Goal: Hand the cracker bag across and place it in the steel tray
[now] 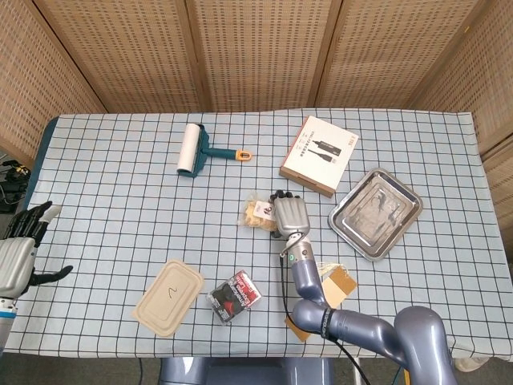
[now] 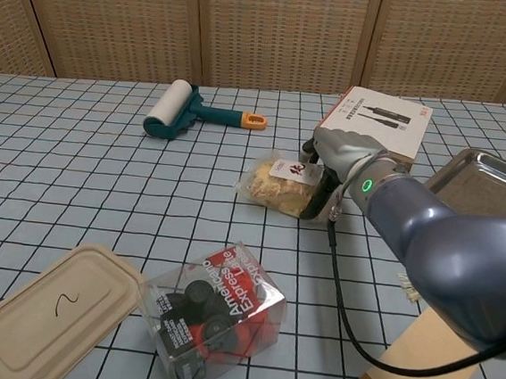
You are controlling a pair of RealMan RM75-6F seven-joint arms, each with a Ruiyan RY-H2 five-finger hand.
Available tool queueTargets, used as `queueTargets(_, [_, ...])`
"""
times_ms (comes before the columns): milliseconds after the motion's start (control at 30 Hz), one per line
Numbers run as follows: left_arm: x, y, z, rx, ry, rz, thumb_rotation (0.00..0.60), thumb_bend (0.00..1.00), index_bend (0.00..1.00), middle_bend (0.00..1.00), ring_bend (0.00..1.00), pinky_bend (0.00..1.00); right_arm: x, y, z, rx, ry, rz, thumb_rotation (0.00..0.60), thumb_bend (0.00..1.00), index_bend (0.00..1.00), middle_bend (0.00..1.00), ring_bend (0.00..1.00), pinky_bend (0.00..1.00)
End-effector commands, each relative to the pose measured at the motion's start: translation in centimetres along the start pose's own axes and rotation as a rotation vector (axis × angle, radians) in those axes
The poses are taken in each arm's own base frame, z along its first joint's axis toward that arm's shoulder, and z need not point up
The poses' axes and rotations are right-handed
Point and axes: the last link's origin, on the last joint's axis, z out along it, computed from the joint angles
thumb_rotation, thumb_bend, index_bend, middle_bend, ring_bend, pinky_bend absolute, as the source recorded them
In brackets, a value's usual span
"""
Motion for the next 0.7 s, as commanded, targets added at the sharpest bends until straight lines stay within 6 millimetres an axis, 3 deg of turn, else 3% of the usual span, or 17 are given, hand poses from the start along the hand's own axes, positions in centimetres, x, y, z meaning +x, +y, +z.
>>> queueTargets(33, [0.1,-0.1,0.0,0.005,0.007,-0.004,0.6,0.0,0.0,0.0,0.0,0.0,-0.3,0.3,-0.6,0.011,-0.007,0.005,0.6,0.21,0.56,0.47,0.45,0.59])
queueTargets(267, [0.0,0.0,0.0,0.001,0.009,0.003,0.6,0.0,0.0,0.0,0.0,0.0,2.4,0.2,-2.2,0.069,0.051,0.04,0.6,0.21,0.58,0.49,0.49,0.63])
queueTargets(367, [0.0,0.0,-0.1,0.002,0.009,0.005,0.6,0.0,0.0,0.0,0.0,0.0,5.4,1.0,-2.7,0.084,0.141,0.022,0.6,0.21,0.58,0.49,0.48,0.63])
queueTargets(500, [0.2,0.0,-0.1,0.008,0.02,0.006,0.6,0.0,0.0,0.0,0.0,0.0,9.7,3.9,-3.1,0.036,0.254,-0.032,0.6,0.21,0.58,0.49,0.48,0.62])
queueTargets(700, [0.3,0.0,-0.3,0.012,0.025,0.011,0.6,0.0,0.0,0.0,0.0,0.0,13.3,9.0,-3.1,-0.088,0.316,-0.051,0.6,0.21,0.57,0.48,0.48,0.62])
